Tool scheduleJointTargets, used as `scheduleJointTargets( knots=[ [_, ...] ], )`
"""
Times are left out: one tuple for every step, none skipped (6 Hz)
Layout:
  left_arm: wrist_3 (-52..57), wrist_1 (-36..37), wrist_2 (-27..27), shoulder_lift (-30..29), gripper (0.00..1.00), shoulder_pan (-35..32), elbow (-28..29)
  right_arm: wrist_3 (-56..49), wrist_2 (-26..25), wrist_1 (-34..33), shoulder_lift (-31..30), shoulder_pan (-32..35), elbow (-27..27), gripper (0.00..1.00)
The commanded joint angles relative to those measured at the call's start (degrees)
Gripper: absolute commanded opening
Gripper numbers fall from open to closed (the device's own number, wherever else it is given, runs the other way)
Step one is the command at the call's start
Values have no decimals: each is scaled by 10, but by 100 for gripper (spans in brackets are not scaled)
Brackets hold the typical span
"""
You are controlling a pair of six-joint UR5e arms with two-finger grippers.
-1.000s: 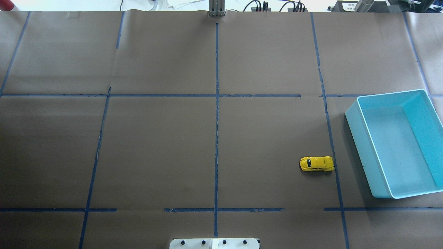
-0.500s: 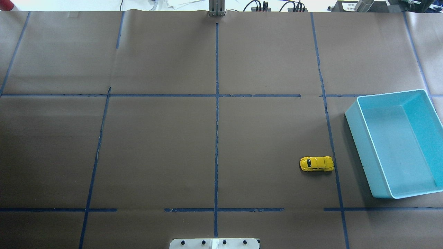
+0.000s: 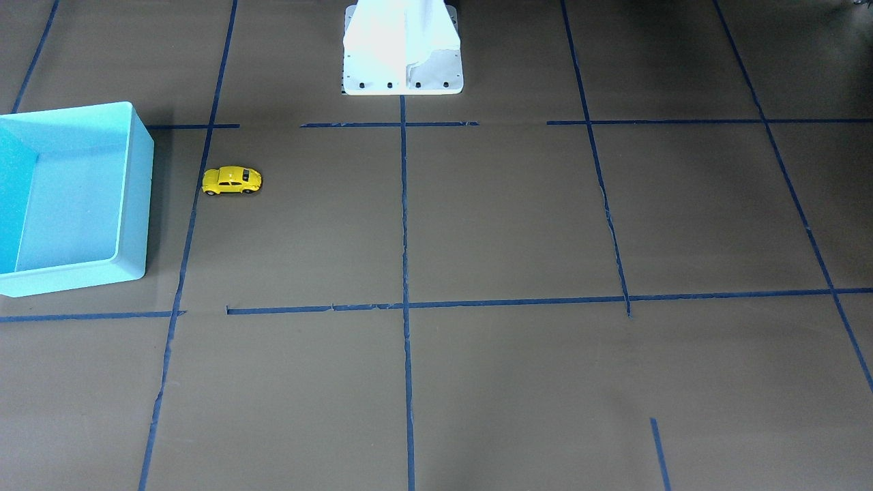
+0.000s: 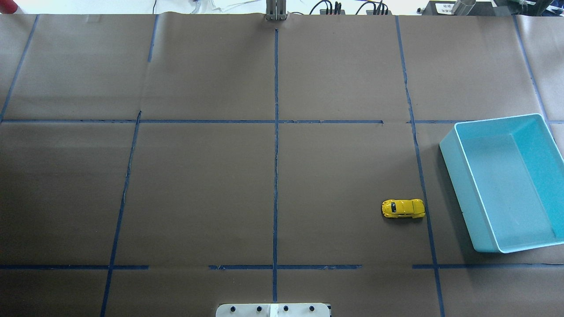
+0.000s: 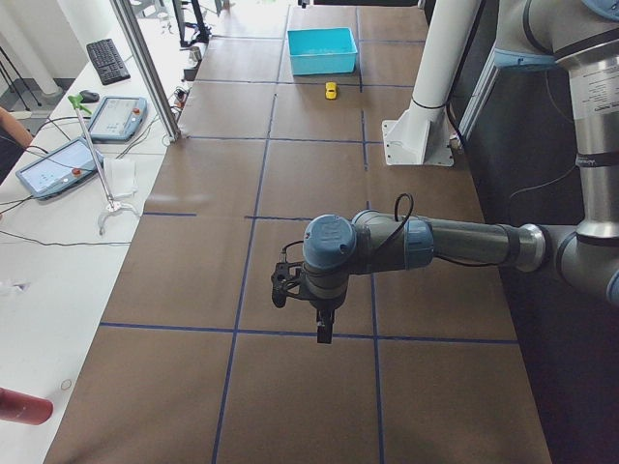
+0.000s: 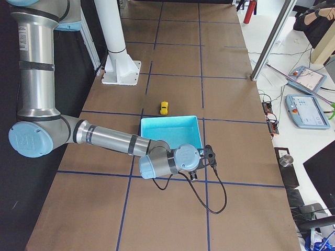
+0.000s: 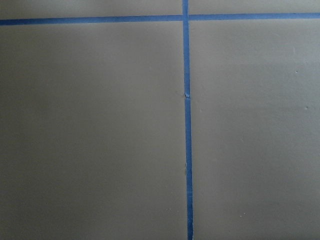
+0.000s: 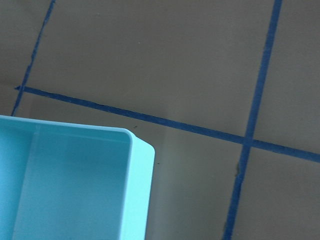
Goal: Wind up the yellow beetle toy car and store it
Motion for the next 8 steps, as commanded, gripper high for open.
scheduleJointTargets(
  knots=[
    [-1,0,1,-1,100,0,8,142,-1,-13,-1,-74,81,100],
    [-1,0,0,0,100,-1,12,171,-13,-14,4,-103,112,100],
    [1,1,0,-1,100,-1,28,174,-22,-14,15,-129,139,100],
    [3,0,0,-5,100,0,42,174,-22,-24,23,-144,174,100],
    [3,-3,0,-11,100,0,50,174,-44,-65,46,-155,213,100],
    [0,-26,1,-23,100,0,51,175,-72,-180,79,-176,282,100],
    [-1,-28,0,-25,100,0,42,175,-87,-281,129,-184,317,100],
    [0,-29,0,-30,100,0,51,175,-91,-288,154,-238,336,100]
  ],
)
